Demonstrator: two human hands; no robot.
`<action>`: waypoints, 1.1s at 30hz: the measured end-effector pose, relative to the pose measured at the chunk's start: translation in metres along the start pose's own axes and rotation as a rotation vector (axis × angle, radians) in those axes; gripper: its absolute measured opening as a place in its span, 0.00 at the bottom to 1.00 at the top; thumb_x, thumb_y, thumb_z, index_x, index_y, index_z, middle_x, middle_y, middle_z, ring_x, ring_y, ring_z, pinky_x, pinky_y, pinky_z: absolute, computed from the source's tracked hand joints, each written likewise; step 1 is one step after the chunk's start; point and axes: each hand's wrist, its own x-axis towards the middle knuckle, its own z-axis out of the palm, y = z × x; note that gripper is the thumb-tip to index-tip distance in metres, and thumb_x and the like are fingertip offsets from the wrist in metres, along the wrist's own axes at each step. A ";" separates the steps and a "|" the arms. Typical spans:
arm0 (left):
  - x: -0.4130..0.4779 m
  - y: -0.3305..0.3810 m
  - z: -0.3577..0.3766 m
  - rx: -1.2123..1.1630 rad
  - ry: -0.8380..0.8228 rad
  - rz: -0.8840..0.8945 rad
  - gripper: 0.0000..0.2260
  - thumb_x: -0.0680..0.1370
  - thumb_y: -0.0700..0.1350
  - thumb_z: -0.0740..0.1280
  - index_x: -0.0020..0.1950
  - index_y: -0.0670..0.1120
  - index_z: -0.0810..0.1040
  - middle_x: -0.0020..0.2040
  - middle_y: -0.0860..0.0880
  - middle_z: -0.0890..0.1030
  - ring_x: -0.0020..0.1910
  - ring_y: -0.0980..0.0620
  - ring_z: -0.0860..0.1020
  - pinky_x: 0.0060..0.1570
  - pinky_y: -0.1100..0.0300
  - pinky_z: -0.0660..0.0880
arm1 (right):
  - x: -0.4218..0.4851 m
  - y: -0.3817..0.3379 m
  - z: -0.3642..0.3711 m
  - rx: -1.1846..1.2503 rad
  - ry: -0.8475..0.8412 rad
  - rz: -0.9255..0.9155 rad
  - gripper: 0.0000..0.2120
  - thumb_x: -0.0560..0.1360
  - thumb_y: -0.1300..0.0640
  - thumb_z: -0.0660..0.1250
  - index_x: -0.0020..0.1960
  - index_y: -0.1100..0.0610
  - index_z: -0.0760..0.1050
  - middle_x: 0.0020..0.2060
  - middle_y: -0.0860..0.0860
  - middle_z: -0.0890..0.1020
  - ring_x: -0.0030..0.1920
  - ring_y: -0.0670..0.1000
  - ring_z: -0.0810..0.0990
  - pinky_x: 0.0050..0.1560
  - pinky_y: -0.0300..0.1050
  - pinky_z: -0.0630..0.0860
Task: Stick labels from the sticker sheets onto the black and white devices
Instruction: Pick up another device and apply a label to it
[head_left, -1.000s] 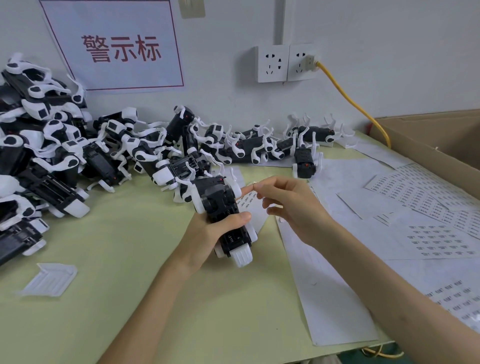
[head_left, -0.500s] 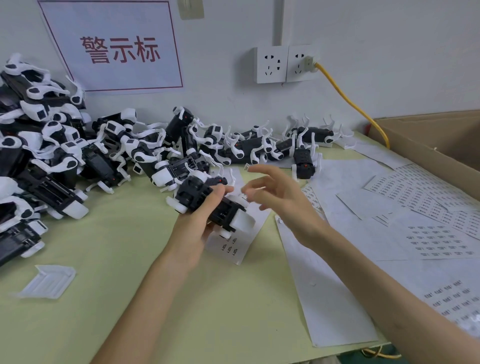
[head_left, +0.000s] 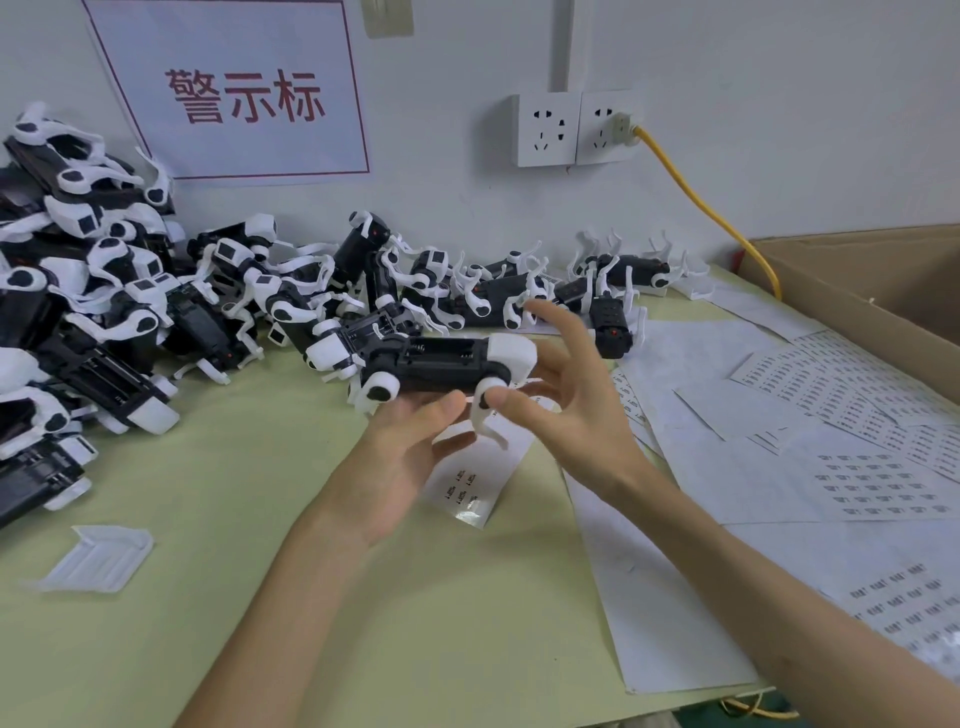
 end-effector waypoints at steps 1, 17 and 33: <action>0.000 0.000 0.001 0.038 -0.001 -0.007 0.22 0.74 0.51 0.70 0.68 0.49 0.78 0.63 0.46 0.82 0.61 0.47 0.79 0.62 0.47 0.71 | 0.001 -0.001 0.000 0.043 0.039 -0.001 0.35 0.69 0.46 0.76 0.73 0.45 0.66 0.51 0.52 0.86 0.53 0.54 0.85 0.59 0.49 0.79; 0.007 -0.010 0.000 0.227 0.286 -0.108 0.17 0.81 0.31 0.55 0.40 0.40 0.81 0.44 0.42 0.86 0.40 0.46 0.83 0.43 0.57 0.78 | 0.019 0.000 -0.023 0.368 0.203 0.383 0.35 0.66 0.37 0.74 0.67 0.54 0.73 0.41 0.50 0.81 0.40 0.48 0.80 0.40 0.41 0.75; 0.002 -0.006 0.001 -0.283 -0.044 -0.267 0.19 0.79 0.52 0.61 0.58 0.43 0.86 0.52 0.36 0.85 0.45 0.44 0.82 0.50 0.54 0.80 | 0.010 -0.006 -0.013 0.176 -0.002 0.288 0.23 0.73 0.44 0.69 0.66 0.50 0.75 0.56 0.48 0.83 0.56 0.50 0.81 0.62 0.53 0.75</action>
